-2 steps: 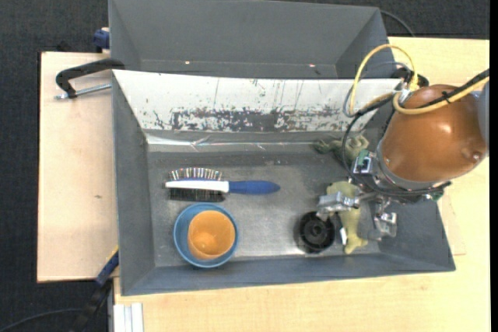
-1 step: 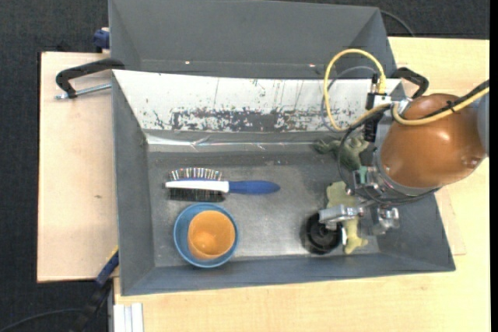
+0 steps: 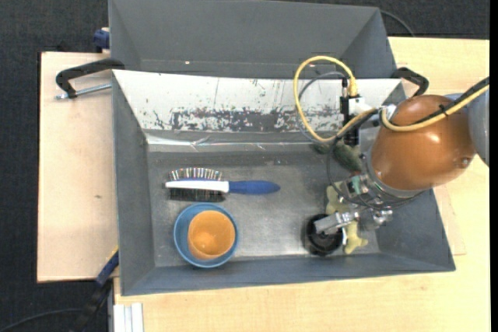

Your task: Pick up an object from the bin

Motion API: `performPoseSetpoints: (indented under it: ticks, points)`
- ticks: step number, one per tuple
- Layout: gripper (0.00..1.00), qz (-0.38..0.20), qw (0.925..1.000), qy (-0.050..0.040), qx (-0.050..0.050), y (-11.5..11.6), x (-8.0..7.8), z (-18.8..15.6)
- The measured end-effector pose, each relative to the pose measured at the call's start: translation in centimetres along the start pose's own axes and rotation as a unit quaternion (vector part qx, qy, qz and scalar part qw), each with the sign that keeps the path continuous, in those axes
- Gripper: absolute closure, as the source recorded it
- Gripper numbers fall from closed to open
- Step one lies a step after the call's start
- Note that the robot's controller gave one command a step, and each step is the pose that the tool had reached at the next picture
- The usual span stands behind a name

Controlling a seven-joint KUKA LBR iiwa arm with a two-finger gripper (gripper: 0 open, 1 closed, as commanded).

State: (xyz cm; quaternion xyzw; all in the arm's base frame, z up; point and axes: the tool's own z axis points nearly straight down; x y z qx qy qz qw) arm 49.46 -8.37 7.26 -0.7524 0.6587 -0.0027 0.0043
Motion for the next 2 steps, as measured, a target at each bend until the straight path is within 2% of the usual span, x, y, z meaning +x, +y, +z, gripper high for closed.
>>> performPoseSetpoints:
  ticks: [1,2]
  points:
    - [1.00,0.000,1.0000,-0.0003,-0.002,0.1,0.0,0.0]
    - [1.00,0.002,1.0000,0.0005,0.000,-0.2,-0.1,-5.4]
